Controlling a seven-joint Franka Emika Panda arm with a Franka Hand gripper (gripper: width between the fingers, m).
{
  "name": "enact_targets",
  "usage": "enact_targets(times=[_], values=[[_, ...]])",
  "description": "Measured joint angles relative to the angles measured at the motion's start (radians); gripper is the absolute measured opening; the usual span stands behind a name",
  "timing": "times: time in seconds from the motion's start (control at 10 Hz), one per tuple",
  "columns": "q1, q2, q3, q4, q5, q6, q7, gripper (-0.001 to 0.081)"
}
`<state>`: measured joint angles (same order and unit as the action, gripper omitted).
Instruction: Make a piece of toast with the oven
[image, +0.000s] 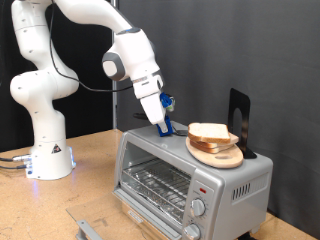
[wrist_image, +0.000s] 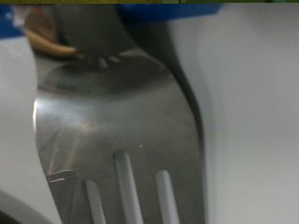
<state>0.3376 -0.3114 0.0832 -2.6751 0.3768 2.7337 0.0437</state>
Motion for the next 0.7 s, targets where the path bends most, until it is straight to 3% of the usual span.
enact_targets(times=[0.3, 0.7], values=[[0.021, -0.017, -0.014, 0.001, 0.061, -0.011, -0.048, 0.0331], [0.038, -0.139, -0.059, 0.029, 0.115, -0.175, -0.095, 0.0331]])
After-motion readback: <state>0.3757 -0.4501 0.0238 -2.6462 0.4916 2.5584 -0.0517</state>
